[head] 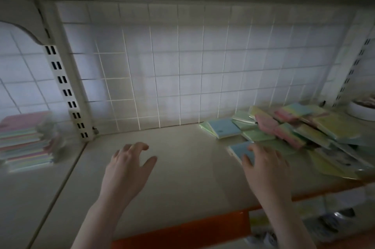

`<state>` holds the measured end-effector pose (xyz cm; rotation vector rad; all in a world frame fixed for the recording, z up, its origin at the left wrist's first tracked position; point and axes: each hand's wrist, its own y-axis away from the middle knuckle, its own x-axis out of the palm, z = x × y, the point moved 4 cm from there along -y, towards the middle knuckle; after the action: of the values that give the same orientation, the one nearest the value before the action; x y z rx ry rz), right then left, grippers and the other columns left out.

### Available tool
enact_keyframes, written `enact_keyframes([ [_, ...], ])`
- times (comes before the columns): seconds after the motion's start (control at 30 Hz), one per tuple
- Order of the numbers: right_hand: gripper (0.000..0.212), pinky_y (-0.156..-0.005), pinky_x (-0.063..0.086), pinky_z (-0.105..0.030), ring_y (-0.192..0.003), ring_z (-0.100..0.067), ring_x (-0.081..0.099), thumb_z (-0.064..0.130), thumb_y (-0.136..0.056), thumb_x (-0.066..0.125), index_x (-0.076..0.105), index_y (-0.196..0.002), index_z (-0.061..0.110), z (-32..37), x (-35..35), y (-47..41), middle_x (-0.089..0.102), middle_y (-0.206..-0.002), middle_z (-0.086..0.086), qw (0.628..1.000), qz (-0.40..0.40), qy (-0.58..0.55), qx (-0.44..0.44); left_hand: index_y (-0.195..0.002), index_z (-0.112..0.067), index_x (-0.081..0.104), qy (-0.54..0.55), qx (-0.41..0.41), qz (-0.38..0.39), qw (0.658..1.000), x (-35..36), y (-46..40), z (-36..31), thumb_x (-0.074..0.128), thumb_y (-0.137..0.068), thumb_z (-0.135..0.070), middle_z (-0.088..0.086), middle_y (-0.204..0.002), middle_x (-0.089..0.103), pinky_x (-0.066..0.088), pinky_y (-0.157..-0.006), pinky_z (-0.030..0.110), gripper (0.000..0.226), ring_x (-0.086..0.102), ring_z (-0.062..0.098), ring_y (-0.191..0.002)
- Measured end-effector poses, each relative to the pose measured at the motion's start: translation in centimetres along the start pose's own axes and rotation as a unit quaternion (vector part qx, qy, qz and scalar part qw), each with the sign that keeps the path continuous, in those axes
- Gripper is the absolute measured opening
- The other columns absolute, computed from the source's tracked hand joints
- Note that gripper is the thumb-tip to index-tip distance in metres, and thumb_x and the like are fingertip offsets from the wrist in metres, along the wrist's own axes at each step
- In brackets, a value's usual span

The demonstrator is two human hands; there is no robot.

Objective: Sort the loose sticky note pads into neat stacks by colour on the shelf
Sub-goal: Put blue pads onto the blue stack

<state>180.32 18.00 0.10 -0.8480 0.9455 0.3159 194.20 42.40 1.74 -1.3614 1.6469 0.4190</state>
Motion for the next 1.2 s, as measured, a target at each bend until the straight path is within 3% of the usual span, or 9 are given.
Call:
enact_keyframes([
  [0.13, 0.033, -0.089, 0.043, -0.034, -0.108, -0.021, 0.053, 0.035, -0.094, 0.048, 0.054, -0.121, 0.017, -1.8, 0.3, -1.3, 0.059, -0.116, -0.003, 0.999, 0.027, -0.015, 0.029, -0.124, -0.021, 0.055, -0.014, 0.042, 0.018, 0.999, 1.4, -2.8, -2.4, 0.056, -0.089, -0.041, 0.003, -0.128, 0.054, 0.036, -0.098, 0.035, 0.040, 0.046, 0.024, -0.122],
  [0.27, 0.038, -0.091, 0.044, -0.033, -0.110, -0.022, 0.051, 0.039, -0.092, 0.052, 0.054, -0.121, 0.014, -3.0, 1.1, -2.9, 0.058, -0.119, -0.006, 0.996, 0.067, -0.041, 0.029, -0.124, -0.020, 0.055, -0.023, 0.069, 0.039, 0.997, 3.4, -5.5, -4.9, 0.056, -0.090, -0.042, 0.005, -0.129, 0.054, 0.037, -0.099, 0.035, 0.040, 0.047, 0.027, -0.121],
  [0.43, 0.059, -0.089, 0.039, -0.031, -0.111, -0.021, 0.049, 0.062, -0.081, 0.055, 0.053, -0.120, 0.017, -4.4, 2.4, -3.8, 0.054, -0.120, -0.004, 0.989, 0.151, -0.008, 0.002, -0.128, -0.018, 0.052, -0.010, 0.104, 0.087, 0.991, 8.2, -8.0, -8.6, 0.053, -0.092, -0.041, 0.006, -0.133, 0.051, 0.032, -0.101, 0.032, 0.042, 0.044, 0.026, -0.124],
  [0.8, 0.052, -0.086, 0.039, -0.030, -0.107, -0.018, 0.045, 0.063, -0.083, 0.051, 0.048, -0.110, 0.019, -5.5, 2.7, -3.9, 0.044, -0.113, -0.001, 0.974, 0.217, -0.061, -0.011, -0.145, -0.016, 0.034, -0.020, 0.087, 0.158, 0.983, 15.3, -12.4, -13.1, 0.057, -0.087, -0.052, 0.005, -0.149, 0.037, 0.028, -0.111, 0.038, 0.072, 0.032, 0.023, -0.137],
  [0.93, 0.055, -0.089, 0.036, -0.030, -0.112, -0.017, 0.042, 0.067, -0.081, 0.048, 0.044, -0.111, 0.021, -5.7, 2.6, -4.1, 0.043, -0.116, 0.000, 0.973, 0.223, -0.050, -0.024, -0.132, -0.012, 0.050, 0.003, 0.060, 0.183, 0.981, 16.3, -12.8, -13.3, 0.070, -0.067, -0.058, 0.009, -0.134, 0.052, 0.037, -0.103, 0.038, 0.083, 0.047, 0.026, -0.122],
  [1.1, 0.056, -0.090, 0.037, -0.030, -0.110, -0.017, 0.042, 0.068, -0.080, 0.049, 0.047, -0.114, 0.023, -5.8, 2.4, -4.0, 0.041, -0.114, 0.001, 0.970, 0.231, -0.064, -0.037, -0.117, -0.017, 0.059, -0.024, 0.068, 0.140, 0.987, 16.1, -12.8, -13.4, 0.078, -0.068, -0.046, 0.006, -0.111, 0.056, 0.040, -0.091, 0.034, 0.060, 0.048, 0.026, -0.107],
  [1.2, 0.059, -0.090, 0.037, -0.029, -0.111, -0.016, 0.042, 0.070, -0.078, 0.050, 0.046, -0.113, 0.023, -5.8, 2.5, -4.0, 0.043, -0.116, 0.001, 0.970, 0.233, -0.052, -0.043, -0.109, -0.019, 0.061, 0.022, 0.060, 0.139, 0.988, 15.5, -12.5, -12.9, 0.083, -0.063, -0.038, 0.005, -0.102, 0.061, 0.047, -0.083, 0.034, 0.055, 0.057, 0.025, -0.097],
])
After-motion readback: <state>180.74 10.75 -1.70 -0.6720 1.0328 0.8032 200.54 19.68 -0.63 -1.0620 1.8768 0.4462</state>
